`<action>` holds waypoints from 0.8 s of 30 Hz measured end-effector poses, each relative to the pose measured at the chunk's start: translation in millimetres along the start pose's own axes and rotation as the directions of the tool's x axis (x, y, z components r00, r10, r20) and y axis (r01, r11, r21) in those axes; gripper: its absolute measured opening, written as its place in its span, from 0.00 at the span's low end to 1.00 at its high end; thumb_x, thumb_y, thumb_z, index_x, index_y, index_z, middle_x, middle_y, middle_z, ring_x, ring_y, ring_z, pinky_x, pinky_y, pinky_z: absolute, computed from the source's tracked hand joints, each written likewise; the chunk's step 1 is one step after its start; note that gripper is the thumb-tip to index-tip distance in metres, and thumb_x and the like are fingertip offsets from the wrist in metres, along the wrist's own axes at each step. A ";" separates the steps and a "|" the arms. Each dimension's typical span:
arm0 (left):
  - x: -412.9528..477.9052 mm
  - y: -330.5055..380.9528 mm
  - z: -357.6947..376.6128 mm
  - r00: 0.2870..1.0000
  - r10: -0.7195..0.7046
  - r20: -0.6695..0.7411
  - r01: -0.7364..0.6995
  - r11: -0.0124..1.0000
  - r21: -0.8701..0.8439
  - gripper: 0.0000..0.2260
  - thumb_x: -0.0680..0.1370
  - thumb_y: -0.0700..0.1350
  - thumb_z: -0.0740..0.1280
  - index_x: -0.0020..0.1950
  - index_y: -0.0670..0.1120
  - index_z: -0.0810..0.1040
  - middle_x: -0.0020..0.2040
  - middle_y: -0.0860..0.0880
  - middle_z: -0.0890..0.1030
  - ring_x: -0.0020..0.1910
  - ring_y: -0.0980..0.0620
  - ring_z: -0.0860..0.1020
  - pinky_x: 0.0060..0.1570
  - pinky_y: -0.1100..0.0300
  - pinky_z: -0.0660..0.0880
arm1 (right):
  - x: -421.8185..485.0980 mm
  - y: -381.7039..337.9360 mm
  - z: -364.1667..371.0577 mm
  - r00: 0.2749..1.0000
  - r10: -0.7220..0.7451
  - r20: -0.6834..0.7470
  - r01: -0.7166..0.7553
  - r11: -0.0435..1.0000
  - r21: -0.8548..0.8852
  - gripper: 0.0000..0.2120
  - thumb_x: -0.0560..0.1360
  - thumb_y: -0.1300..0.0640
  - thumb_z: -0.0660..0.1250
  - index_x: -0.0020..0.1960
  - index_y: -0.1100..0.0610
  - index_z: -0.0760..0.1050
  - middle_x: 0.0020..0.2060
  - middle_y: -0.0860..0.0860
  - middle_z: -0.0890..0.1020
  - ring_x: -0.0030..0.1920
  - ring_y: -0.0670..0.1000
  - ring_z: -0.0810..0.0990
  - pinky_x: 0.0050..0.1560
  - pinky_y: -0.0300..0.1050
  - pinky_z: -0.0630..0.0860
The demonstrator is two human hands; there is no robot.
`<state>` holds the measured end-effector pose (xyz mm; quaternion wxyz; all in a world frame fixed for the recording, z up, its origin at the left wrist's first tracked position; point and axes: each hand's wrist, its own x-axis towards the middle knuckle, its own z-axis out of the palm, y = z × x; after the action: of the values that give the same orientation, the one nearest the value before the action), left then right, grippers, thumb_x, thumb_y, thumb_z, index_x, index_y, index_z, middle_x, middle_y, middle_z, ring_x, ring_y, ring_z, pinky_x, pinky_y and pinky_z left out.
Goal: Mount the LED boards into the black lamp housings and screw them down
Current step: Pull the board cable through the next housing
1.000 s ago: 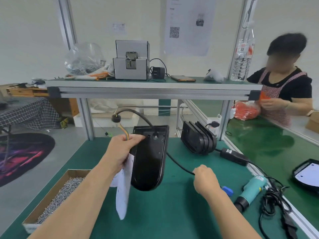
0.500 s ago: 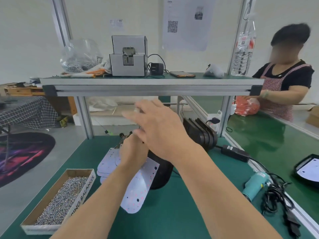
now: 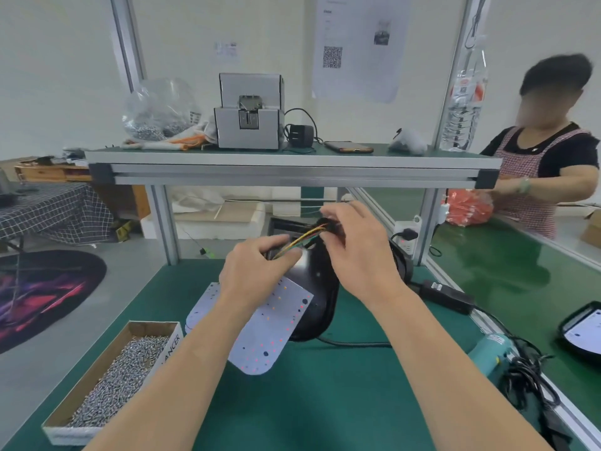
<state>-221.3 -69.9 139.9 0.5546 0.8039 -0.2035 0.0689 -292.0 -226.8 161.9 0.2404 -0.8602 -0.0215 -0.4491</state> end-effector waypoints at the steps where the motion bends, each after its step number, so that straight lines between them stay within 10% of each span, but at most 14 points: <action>1: -1.3 2.6 -1.3 1.000 0.006 0.012 -0.005 1.000 -0.019 0.24 0.61 0.65 0.71 0.56 0.62 0.84 0.50 0.60 0.84 0.55 0.54 0.81 0.60 0.49 0.77 | -1.3 5.0 2.0 0.998 0.061 -0.003 -0.061 0.997 0.052 0.14 0.74 0.69 0.70 0.57 0.58 0.80 0.52 0.52 0.77 0.51 0.52 0.80 0.57 0.48 0.76; 5: -9.1 9.6 -2.6 0.995 0.069 0.071 -0.062 0.993 -0.099 0.31 0.59 0.66 0.73 0.60 0.58 0.83 0.56 0.58 0.81 0.57 0.58 0.79 0.63 0.50 0.75 | -10.1 12.2 7.3 0.989 0.142 -0.036 -0.132 0.971 0.198 0.14 0.72 0.69 0.73 0.51 0.51 0.82 0.48 0.50 0.81 0.47 0.49 0.84 0.54 0.41 0.79; 9: -16.5 11.8 2.1 0.983 0.143 0.111 -0.132 0.986 -0.105 0.22 0.66 0.65 0.72 0.57 0.59 0.84 0.59 0.54 0.76 0.61 0.57 0.76 0.65 0.50 0.73 | -18.0 16.4 12.6 0.995 -0.008 -0.095 0.007 1.000 -0.015 0.11 0.72 0.65 0.74 0.53 0.56 0.85 0.47 0.50 0.86 0.48 0.52 0.84 0.53 0.47 0.80; 11: -17.4 11.0 6.4 0.978 0.199 0.060 -0.191 0.975 -0.116 0.07 0.76 0.54 0.70 0.53 0.58 0.85 0.58 0.54 0.77 0.58 0.58 0.77 0.63 0.54 0.74 | -20.1 16.7 15.2 0.987 -0.034 -0.159 0.032 0.999 -0.016 0.11 0.72 0.67 0.73 0.52 0.59 0.85 0.48 0.52 0.86 0.48 0.51 0.83 0.55 0.40 0.78; 15: -18.1 8.0 10.5 0.937 0.349 0.030 -0.346 0.935 -0.074 0.21 0.77 0.29 0.62 0.54 0.57 0.76 0.52 0.51 0.79 0.48 0.49 0.78 0.49 0.54 0.74 | -23.1 19.0 18.2 0.967 -0.019 -0.253 0.008 0.999 -0.045 0.09 0.73 0.67 0.71 0.52 0.61 0.85 0.46 0.53 0.79 0.44 0.46 0.76 0.46 0.31 0.69; 19: -16.7 11.6 11.9 0.968 0.237 0.077 -0.217 0.953 -0.213 0.35 0.72 0.28 0.62 0.65 0.65 0.65 0.51 0.49 0.79 0.44 0.46 0.81 0.46 0.49 0.79 | -28.0 19.3 19.7 0.967 -0.081 -0.240 0.059 0.994 -0.097 0.10 0.74 0.69 0.69 0.54 0.62 0.84 0.46 0.55 0.82 0.42 0.55 0.82 0.45 0.45 0.78; 24: -12.2 11.5 19.5 0.992 0.078 0.099 -0.048 0.959 -0.278 0.27 0.69 0.26 0.63 0.65 0.46 0.76 0.51 0.47 0.84 0.50 0.46 0.83 0.49 0.51 0.82 | -31.7 18.5 18.5 0.973 -0.101 -0.206 0.067 0.984 -0.168 0.10 0.73 0.69 0.67 0.52 0.63 0.83 0.44 0.56 0.84 0.40 0.60 0.83 0.38 0.50 0.80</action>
<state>-239.2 -88.3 138.4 0.6464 0.7148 -0.2665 0.0139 -292.1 -229.4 120.8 0.1522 -0.8217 0.0040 -0.5493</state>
